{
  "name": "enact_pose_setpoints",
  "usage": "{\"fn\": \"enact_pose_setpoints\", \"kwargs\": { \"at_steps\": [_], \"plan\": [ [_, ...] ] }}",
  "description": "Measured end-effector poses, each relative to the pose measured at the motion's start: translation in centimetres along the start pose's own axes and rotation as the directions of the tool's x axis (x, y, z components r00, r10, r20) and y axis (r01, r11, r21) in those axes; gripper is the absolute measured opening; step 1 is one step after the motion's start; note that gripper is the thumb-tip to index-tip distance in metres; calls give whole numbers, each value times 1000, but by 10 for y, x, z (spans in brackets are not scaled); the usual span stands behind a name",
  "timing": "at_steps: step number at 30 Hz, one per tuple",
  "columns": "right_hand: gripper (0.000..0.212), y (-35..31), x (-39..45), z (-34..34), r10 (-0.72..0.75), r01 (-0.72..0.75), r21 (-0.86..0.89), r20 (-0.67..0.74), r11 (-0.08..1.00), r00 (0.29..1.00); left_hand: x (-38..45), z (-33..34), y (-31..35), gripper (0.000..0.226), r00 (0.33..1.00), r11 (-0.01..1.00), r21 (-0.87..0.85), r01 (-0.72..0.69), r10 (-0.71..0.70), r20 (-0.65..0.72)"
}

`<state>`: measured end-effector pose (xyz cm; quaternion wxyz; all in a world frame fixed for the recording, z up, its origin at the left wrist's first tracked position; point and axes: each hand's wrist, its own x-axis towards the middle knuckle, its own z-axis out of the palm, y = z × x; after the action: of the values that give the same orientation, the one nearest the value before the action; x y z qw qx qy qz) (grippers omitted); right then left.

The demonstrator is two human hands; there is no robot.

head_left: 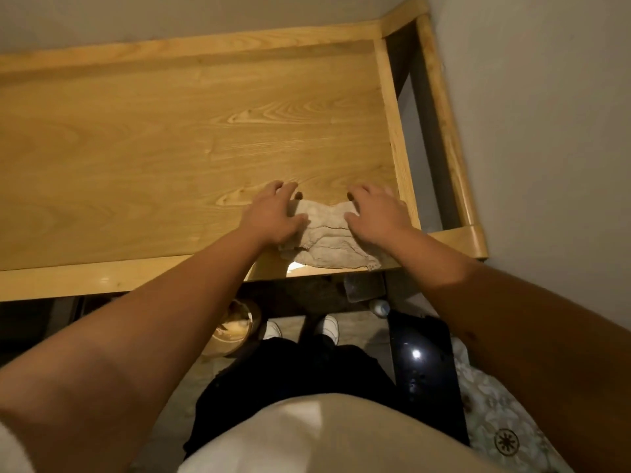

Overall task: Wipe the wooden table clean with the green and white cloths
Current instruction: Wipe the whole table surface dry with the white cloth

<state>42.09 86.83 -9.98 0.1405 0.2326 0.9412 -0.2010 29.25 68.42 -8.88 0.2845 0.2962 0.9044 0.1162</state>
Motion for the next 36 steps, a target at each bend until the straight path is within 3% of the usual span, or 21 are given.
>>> {"fn": "enact_pose_setpoints", "kwargs": {
  "at_steps": [3,6,10,13,16,18,22,26,29,31,33,36],
  "plan": [
    [53,8,6,-2,9,-5,-30,134,1000,991,7,1,13,75,983,990,119,-75,53,178],
    [41,9,4,2,19,-24,47,96,999,995,7,4,18,72,982,966,254,-54,4,191],
    [44,11,-3,-1,10,-40,249,119,968,993,4,-2,18,38,967,984,173,-51,5,255],
    [53,15,-8,-18,4,-70,328,200,942,980,-2,-12,15,41,973,982,141,-124,92,210],
    [27,20,-11,-39,-63,-29,364,237,931,969,-10,-23,10,34,975,986,46,-162,153,159],
    [11,23,-17,-54,-79,-44,499,222,865,972,-14,-30,5,26,976,988,-72,-133,144,163],
    [13,24,-29,-66,-67,-107,734,203,671,977,-24,-42,-2,15,987,965,-250,-84,114,110],
    [19,14,-33,-67,4,-171,895,186,413,982,-37,-51,-5,9,999,691,-722,37,-21,32],
    [26,1,-35,-72,14,-195,972,195,134,981,-48,-56,-7,15,996,466,-884,44,-86,4],
    [40,-8,-36,-76,-77,-261,963,257,-59,963,-54,-59,-8,16,993,307,-951,22,-118,-15],
    [47,-18,-38,-80,-166,-334,942,322,-45,932,-60,-63,-10,12,989,184,-983,20,-146,-7],
    [54,-35,-34,-81,-170,-326,945,327,36,929,-73,-71,-18,14,984,53,-996,72,-169,62]
  ]
}}
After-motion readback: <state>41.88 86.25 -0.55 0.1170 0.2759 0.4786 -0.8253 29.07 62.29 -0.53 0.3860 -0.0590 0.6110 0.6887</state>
